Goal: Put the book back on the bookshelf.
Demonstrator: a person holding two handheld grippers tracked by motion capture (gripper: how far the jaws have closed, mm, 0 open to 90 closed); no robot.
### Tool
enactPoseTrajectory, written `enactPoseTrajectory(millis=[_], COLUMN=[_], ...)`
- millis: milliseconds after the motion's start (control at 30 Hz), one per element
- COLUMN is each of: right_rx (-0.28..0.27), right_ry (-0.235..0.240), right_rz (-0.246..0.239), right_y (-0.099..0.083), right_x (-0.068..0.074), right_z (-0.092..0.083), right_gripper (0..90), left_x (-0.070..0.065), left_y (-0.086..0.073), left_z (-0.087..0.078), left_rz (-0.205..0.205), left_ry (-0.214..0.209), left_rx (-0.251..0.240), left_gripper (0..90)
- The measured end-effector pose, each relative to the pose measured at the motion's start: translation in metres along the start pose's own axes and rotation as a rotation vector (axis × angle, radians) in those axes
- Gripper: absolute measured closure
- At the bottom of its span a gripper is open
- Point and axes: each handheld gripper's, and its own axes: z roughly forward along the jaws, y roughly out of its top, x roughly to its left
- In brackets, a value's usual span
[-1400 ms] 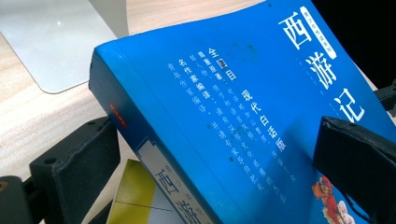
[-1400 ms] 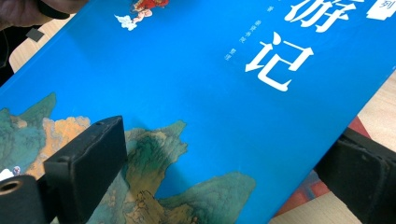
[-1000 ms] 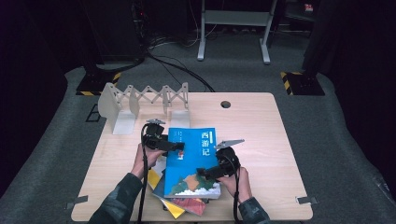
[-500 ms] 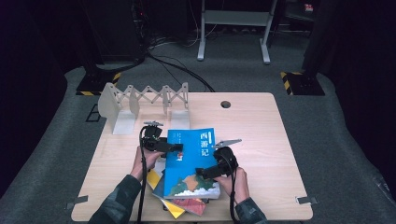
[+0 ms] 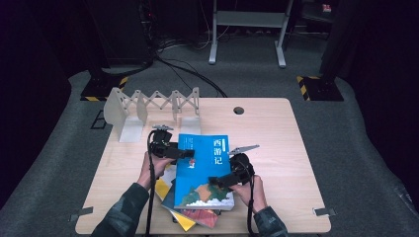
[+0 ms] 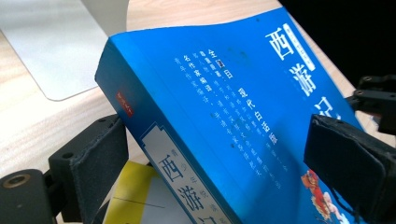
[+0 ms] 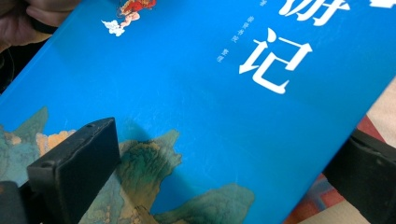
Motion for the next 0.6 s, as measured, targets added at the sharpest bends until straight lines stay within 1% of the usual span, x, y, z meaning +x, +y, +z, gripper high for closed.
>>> enactPoseTrajectory(millis=[67, 100, 133, 233, 267, 367, 400, 433, 467, 500, 533, 567, 600], right_rx=[-0.003, -0.009, -0.009, -0.01, -0.01, -0.006, -0.003, -0.004, -0.002, 0.001, 0.004, 0.007, 0.006], right_ry=[0.002, 0.004, 0.004, 0.01, 0.01, -0.005, -0.015, -0.02, -0.029, -0.035, -0.045, -0.049, -0.05], right_rz=[0.003, -0.009, -0.01, -0.008, -0.012, -0.023, -0.033, -0.032, -0.034, -0.043, -0.045, -0.053, -0.051], right_y=[0.001, 0.002, 0.002, 0.003, 0.003, 0.003, 0.003, 0.003, 0.003, 0.004, 0.004, 0.004, 0.004], right_x=[0.001, 0.0, 0.0, -0.001, -0.001, 0.001, 0.001, 0.002, 0.003, 0.004, 0.005, 0.006, 0.006], right_z=[0.0, 0.0, 0.0, 0.0, 0.001, 0.003, 0.003, 0.004, 0.004, 0.005, 0.005, 0.005, 0.006], right_gripper=[0.0, 0.0, 0.0, 0.0, 0.0, 0.0, 0.0, 0.0, 0.0, 0.0, 0.0, 0.0, 0.0], left_x=[-0.002, -0.002, -0.002, -0.001, 0.0, 0.006, 0.009, 0.011, 0.014, 0.015, 0.016, 0.016, 0.016], left_y=[0.002, 0.003, 0.004, 0.005, 0.004, 0.002, 0.002, 0.001, 0.0, -0.001, -0.001, -0.001, 0.0], left_z=[-0.001, -0.001, -0.001, 0.001, 0.003, 0.01, 0.012, 0.013, 0.014, 0.016, 0.016, 0.016, 0.014], left_rz=[0.012, 0.004, 0.003, 0.012, -0.009, -0.039, -0.046, -0.065, -0.07, -0.09, -0.094, -0.094, -0.09], left_ry=[0.002, -0.003, -0.005, 0.002, -0.001, -0.007, -0.012, -0.02, -0.026, -0.028, -0.03, -0.021, -0.024], left_rx=[-0.002, -0.002, -0.002, 0.021, 0.028, 0.053, 0.056, 0.056, 0.06, 0.064, 0.071, 0.067, 0.069], left_gripper=[7.1, 7.3, 7.5, 8.6, 9.0, 10.3, 10.5, 11.3, 11.8, 11.9, 12.1, 12.3, 13.0])
